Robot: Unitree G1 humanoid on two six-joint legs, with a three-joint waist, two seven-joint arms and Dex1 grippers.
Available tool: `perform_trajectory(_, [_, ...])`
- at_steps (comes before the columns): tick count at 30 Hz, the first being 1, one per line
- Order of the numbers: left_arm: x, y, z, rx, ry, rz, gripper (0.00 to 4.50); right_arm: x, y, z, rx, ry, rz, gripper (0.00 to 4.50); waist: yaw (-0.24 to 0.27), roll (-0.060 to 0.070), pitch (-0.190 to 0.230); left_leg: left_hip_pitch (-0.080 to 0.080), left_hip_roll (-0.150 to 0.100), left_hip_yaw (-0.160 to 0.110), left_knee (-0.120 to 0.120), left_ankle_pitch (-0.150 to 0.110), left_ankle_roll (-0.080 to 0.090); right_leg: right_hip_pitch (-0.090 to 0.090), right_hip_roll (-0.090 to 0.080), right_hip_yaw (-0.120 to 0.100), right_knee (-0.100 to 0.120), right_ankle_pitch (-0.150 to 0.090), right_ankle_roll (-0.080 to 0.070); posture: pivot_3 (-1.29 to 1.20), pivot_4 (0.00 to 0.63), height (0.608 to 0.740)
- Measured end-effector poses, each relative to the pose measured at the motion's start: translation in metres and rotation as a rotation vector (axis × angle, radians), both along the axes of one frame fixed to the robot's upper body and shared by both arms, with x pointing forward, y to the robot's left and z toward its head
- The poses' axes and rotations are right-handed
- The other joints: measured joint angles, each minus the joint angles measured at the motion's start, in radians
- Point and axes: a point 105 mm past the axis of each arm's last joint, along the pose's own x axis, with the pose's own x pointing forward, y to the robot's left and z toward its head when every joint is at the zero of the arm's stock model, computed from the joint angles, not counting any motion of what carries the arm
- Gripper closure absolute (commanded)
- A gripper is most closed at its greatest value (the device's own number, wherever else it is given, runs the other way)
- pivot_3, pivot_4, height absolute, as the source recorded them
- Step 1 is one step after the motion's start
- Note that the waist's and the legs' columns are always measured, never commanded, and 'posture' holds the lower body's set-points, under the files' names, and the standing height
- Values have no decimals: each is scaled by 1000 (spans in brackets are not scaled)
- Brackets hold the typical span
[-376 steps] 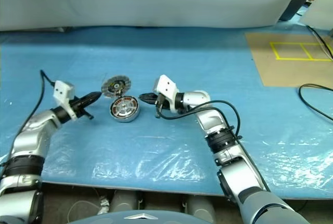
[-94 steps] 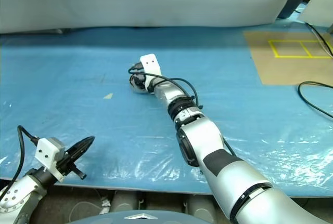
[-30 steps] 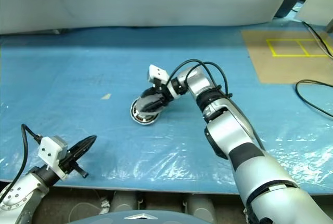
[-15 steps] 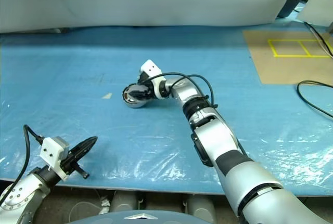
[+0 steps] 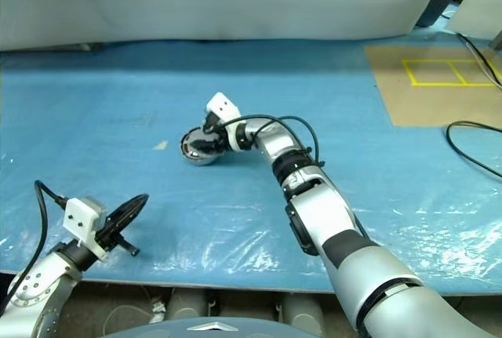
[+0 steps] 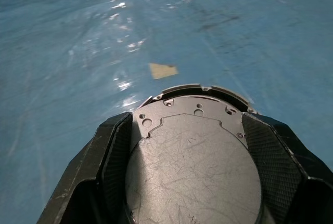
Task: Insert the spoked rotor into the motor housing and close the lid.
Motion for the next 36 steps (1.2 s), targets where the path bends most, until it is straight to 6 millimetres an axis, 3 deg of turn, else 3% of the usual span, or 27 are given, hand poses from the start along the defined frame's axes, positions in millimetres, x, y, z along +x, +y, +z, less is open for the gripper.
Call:
perform_trajectory(5, [0,1,0,1,-1,4,4500,-21,-4,-11,-101,-112,209,1496,2,0,0,0,-1,0,0,-1,1,1,-1,0,0,0,0,0,150,740])
perform_trajectory(11, [-1,4,0,4,0,16,4500,-28,-15,-12,-176,-236,332,1496,5,0,0,8,-1,0,0,-1,1,7,-1,0,0,0,0,0,150,740])
perform_trajectory(20, [1,5,3,4,-10,15,4500,-38,-58,-23,-316,-257,533,1496,5,0,-1,9,-3,0,0,-1,2,9,-3,1,0,0,0,0,150,740])
perform_trajectory(28, [1,5,2,7,-6,12,4500,-35,-73,-20,-346,-201,575,1496,6,0,-1,7,-3,0,1,0,2,8,-3,0,0,0,-1,0,150,740])
perform_trajectory(36, [0,6,0,7,3,13,4500,-29,-66,-6,-236,-165,507,1496,8,0,-1,3,-2,0,1,1,5,4,-3,0,0,0,-1,0,150,740])
